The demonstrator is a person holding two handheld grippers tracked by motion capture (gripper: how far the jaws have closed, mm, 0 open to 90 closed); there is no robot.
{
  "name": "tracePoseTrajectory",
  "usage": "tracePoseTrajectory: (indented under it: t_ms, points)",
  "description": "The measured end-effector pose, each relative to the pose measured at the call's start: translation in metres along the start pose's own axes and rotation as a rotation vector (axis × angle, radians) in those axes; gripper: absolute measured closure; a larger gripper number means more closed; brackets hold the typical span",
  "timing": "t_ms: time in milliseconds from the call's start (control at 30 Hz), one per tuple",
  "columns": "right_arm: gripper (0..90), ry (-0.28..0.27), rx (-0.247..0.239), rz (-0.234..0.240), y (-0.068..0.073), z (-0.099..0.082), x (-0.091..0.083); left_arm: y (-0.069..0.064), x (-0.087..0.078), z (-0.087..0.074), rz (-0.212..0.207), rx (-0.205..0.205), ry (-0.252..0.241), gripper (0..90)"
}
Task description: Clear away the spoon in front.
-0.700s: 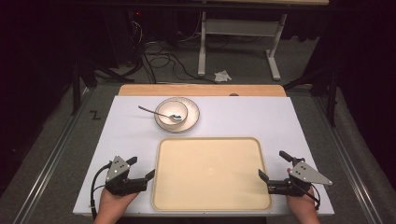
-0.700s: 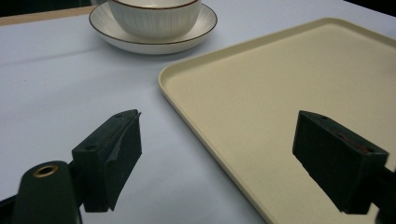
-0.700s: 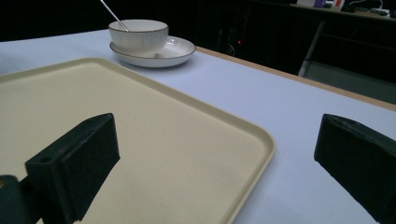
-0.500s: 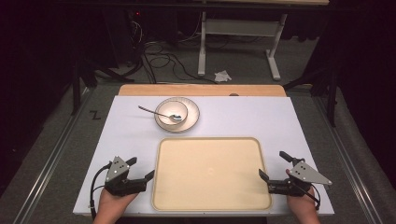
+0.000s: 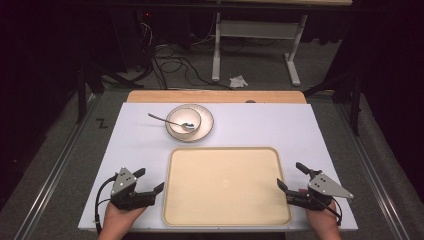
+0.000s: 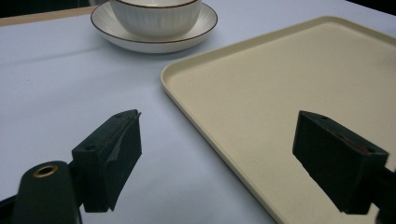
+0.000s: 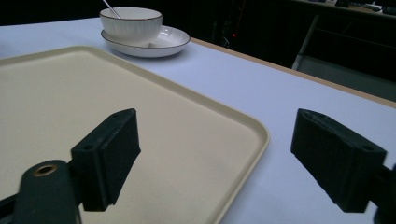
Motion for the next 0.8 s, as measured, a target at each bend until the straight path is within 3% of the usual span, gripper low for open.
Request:
tracePoseTrajectory:
  t_ms: [300, 367, 800]
  points:
    - [16.1, 0.004, -0.008, -0.005, 0.000, 0.000, 0.002, -0.001, 0.001, 0.000, 0.000, 0.011, 0.008, 16.0]
    - [16.1, 0.007, 0.010, -0.006, 0.000, 0.001, 0.001, -0.001, 0.001, 0.001, 0.010, 0.014, 0.007, 16.0]
    - [16.3, 0.034, 0.015, -0.029, 0.001, 0.003, 0.001, 0.004, 0.011, 0.035, 0.025, -0.012, -0.028, 16.1]
Point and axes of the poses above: each handheld gripper's, and its own axes: x roughly forward along the jaws, z roughly out of its top, y roughly to its left, the point moved 1 cm from there along x, roughly forward along the jaws, and after that the axes turned 5 degrees about z, right-handed, at the moved point
